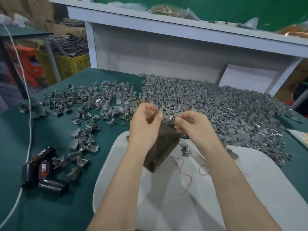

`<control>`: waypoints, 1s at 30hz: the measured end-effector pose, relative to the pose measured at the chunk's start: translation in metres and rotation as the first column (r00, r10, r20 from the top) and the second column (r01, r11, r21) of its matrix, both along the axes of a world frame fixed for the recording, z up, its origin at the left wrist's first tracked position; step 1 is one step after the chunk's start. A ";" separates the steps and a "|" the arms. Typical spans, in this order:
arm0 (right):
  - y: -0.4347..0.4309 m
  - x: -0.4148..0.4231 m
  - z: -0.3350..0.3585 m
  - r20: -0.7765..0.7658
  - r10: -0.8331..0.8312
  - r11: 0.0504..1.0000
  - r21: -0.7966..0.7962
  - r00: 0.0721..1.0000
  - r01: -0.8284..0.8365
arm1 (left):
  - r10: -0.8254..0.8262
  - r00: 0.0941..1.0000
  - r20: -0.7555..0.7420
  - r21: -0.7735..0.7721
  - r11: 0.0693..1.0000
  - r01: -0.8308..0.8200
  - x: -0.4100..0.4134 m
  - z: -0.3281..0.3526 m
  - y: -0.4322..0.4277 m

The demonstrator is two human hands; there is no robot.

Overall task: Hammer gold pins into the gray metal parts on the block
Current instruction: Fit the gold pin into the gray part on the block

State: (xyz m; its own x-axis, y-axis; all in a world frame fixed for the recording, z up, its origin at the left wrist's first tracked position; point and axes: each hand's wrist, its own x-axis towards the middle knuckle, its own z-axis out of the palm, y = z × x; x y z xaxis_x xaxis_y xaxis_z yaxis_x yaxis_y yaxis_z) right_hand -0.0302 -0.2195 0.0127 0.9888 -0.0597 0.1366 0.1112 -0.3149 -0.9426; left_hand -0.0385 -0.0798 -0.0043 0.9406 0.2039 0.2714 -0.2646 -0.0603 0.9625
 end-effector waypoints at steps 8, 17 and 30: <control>0.005 -0.005 -0.021 0.048 -0.050 0.988 0.148 0.998 0.042 | -0.041 0.997 -0.067 0.426 0.902 0.066 0.000 -0.007 -0.003; 0.006 -0.007 -0.027 0.179 -0.084 0.945 -0.299 0.980 0.135 | 0.174 0.979 -0.104 0.731 0.681 -0.044 0.000 -0.008 0.002; 0.002 -0.019 -0.016 0.033 0.051 0.778 -0.628 0.998 -0.019 | 0.182 0.972 -0.149 0.756 0.654 -0.006 -0.002 -0.007 0.002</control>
